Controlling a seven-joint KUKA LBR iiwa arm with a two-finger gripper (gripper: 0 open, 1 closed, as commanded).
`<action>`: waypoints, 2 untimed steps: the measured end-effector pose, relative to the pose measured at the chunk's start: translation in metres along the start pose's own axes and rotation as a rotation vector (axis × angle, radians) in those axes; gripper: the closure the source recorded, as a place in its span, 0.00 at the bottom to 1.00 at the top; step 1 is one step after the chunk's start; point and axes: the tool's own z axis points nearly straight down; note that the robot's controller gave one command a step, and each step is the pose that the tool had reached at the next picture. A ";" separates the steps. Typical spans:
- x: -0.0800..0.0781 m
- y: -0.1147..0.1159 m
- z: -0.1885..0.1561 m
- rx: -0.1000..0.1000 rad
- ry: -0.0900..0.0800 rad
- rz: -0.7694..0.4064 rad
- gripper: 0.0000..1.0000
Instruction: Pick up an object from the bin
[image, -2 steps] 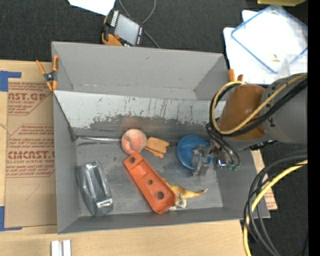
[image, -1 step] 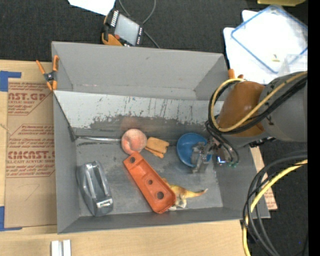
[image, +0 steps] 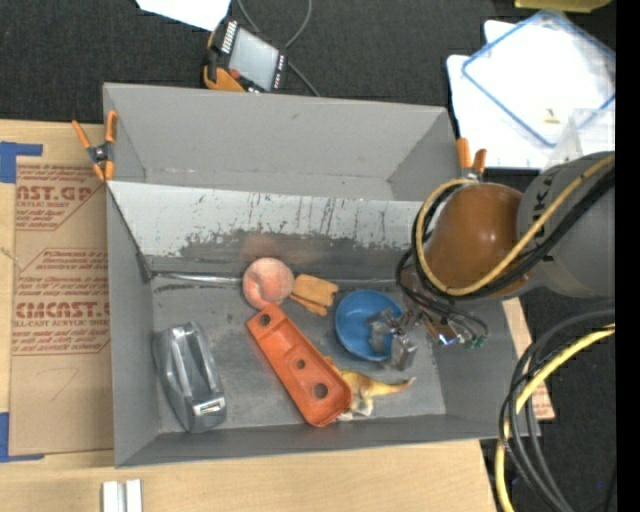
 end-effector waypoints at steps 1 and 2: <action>-0.022 -0.009 0.004 0.001 -0.004 0.200 1.00; -0.015 -0.004 0.005 0.002 -0.004 0.112 1.00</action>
Offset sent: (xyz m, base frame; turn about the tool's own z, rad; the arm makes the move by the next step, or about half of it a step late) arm 0.0061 0.0011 -0.0066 -0.0884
